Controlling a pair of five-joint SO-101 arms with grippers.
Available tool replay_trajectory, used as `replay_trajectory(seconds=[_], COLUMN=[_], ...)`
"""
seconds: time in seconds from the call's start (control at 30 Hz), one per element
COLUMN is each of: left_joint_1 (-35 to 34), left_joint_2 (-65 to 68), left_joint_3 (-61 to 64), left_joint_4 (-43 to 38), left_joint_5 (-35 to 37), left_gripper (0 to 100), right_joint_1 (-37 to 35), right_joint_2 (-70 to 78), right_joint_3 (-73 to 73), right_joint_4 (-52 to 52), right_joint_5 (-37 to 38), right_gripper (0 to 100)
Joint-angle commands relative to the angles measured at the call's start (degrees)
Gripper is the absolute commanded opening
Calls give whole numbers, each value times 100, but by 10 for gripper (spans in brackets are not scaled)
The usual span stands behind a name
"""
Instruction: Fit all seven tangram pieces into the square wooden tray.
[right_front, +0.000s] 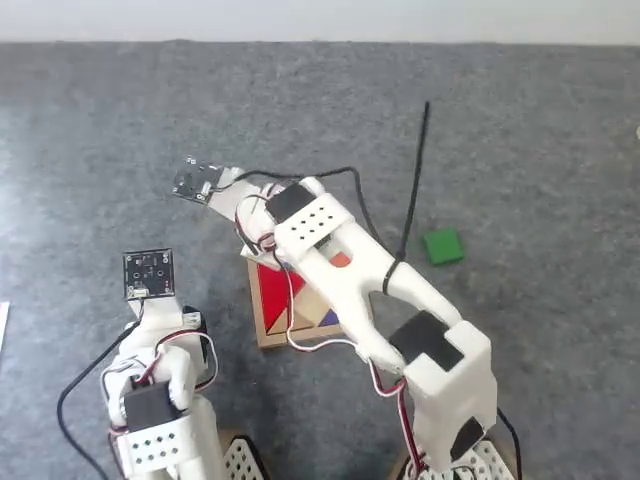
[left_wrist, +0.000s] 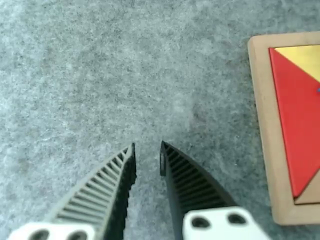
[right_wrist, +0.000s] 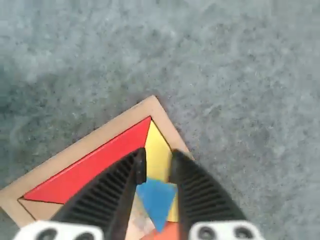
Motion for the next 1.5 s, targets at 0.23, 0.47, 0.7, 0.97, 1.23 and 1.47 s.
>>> replay_trajectory(seconds=[0.23,0.47,0.7,0.97,1.23,1.47], left_joint_1=[-35,-35,-35,-35,-35,-35], left_joint_2=[-105,-105,-105,-105,-105,-105], left_joint_3=[-66,-66,-66,-66,-66,-66], left_joint_4=[18,18,18,18,18,18], left_joint_5=[-9,-9,-9,-9,-9,-9], left_gripper=[80,80,80,80,80,80], right_joint_1=[84,84,75,180,435,418], right_joint_2=[48,48,-13,75,567,549], right_joint_3=[-70,114,316,-343,-343,-378], right_joint_4=[787,954,954,127,418,1174], right_joint_5=[-193,281,721,-466,-615,-607], right_gripper=[50,50,50,50,50,50])
